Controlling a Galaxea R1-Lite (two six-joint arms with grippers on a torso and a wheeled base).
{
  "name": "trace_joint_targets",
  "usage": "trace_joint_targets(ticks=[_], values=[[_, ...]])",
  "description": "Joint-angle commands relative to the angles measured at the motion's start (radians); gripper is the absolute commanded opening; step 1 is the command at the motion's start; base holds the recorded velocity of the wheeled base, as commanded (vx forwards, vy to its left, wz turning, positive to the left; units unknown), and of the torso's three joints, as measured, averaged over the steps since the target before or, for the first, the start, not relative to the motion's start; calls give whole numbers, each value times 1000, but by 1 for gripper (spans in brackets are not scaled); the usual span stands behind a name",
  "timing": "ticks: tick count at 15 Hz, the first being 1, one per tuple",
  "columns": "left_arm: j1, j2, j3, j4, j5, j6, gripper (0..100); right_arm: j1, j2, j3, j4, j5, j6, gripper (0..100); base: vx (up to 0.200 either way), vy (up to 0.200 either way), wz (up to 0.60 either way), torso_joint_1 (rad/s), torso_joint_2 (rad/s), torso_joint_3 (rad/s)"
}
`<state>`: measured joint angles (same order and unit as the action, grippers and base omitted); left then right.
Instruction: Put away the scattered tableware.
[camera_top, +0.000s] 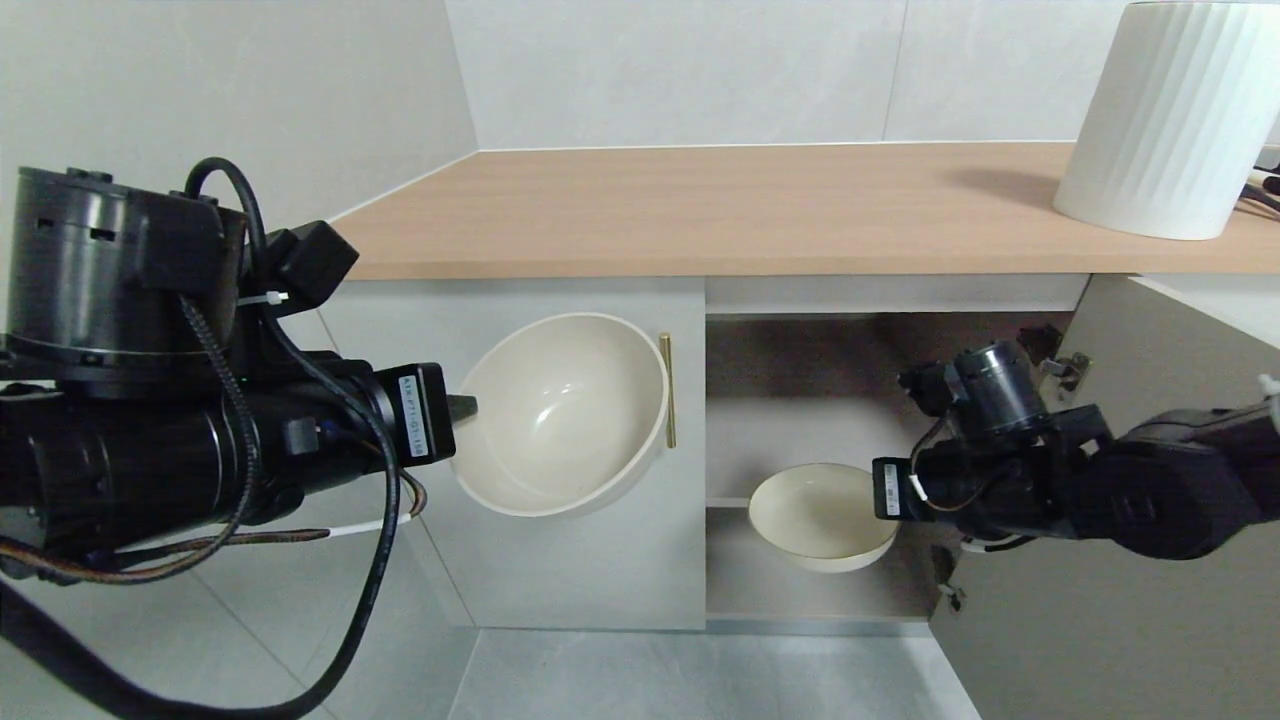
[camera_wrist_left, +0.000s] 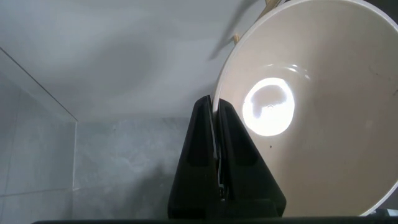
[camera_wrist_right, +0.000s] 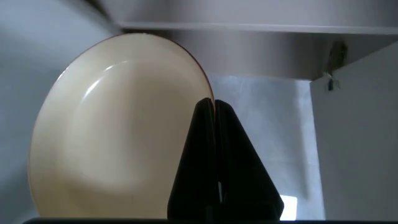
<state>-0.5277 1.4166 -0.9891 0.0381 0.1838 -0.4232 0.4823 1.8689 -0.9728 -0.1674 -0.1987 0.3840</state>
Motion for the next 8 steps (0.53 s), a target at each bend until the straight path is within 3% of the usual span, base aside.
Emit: trace_joint_targets(ticks=[1, 6, 8], values=[[0, 2, 0, 0, 0, 0, 0, -5, 138, 3, -60, -24, 13, 0, 0, 0, 0, 0, 0, 0], [0, 5, 0, 0, 0, 0, 0, -65, 331, -29, -297, -73, 10, 0, 0, 0, 0, 0, 0, 0], [0, 7, 0, 0, 0, 0, 0, -87, 406, -98, -314, -120, 10, 0, 0, 0, 0, 0, 0, 0]])
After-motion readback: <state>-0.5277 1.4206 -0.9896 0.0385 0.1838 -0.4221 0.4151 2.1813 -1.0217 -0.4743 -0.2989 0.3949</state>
